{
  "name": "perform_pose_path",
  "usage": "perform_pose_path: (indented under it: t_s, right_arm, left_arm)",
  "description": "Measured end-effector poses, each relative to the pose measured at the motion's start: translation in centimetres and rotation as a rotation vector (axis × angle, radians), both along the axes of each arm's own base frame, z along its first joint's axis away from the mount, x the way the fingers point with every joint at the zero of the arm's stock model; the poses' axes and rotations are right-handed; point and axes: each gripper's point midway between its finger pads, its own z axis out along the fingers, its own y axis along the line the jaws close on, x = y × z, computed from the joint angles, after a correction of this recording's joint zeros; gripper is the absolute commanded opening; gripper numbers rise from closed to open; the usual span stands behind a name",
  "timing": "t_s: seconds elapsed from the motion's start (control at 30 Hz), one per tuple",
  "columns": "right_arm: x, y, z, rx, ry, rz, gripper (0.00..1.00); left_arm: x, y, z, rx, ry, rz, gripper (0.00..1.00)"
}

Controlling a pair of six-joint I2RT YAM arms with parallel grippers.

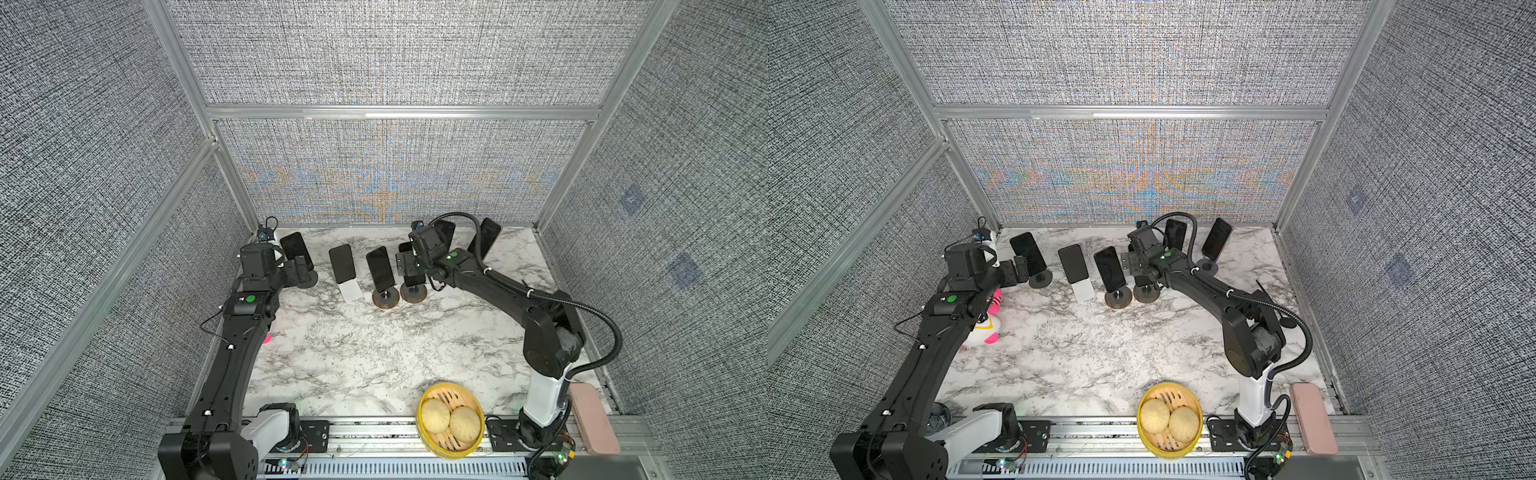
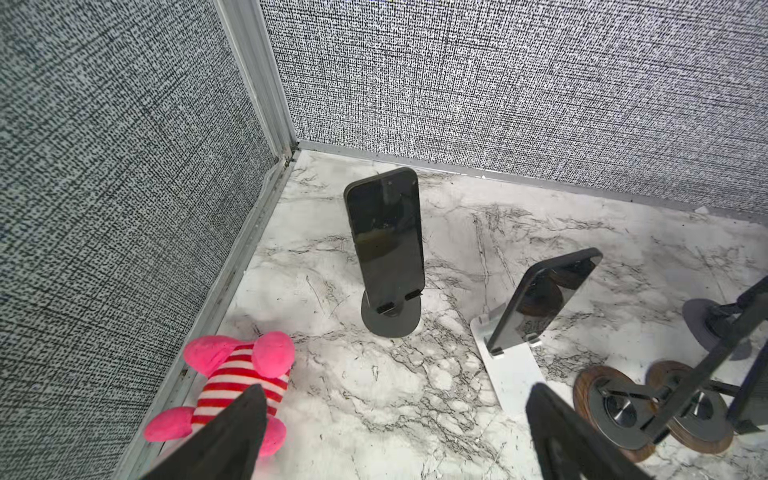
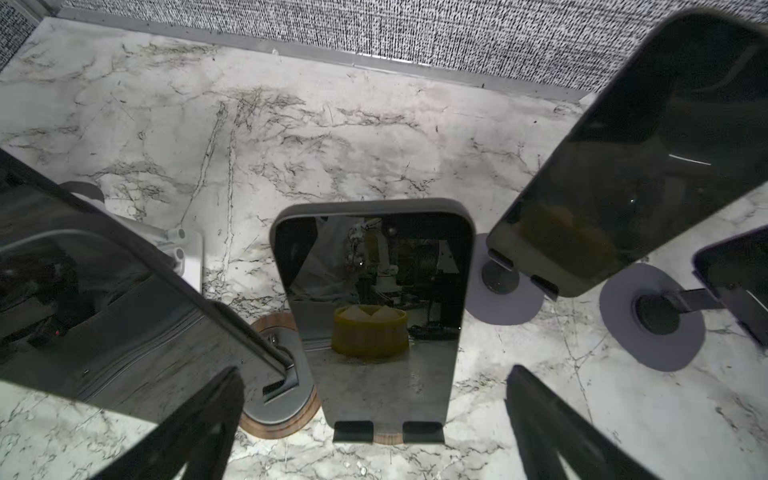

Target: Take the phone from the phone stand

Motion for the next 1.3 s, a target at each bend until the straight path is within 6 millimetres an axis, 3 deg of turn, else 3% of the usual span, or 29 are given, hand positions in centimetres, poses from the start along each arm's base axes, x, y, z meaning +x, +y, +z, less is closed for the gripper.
perform_pose_path:
  t_s: [0.3,0.7,1.03,1.3]
  right_arm:
    - [1.3,-0.6,-1.5,-0.017,0.023,0.004,0.99]
    - [1.1,0.1,-3.0,-0.022,0.068,0.022,0.98]
    - [0.6,-0.1,-3.8,-0.028,0.084,0.012,0.79]
    - [0.6,-0.1,-3.7,-0.028,0.076,0.011,0.73]
  left_arm:
    - [0.0,0.1,0.0,0.003,0.001,0.001,0.98]
    - [0.1,0.3,-0.3,0.004,0.008,0.005,0.98]
    - [0.1,0.3,-0.3,0.009,0.008,0.006,0.98]
    - [0.1,0.4,-0.2,0.008,0.006,0.008,0.98]
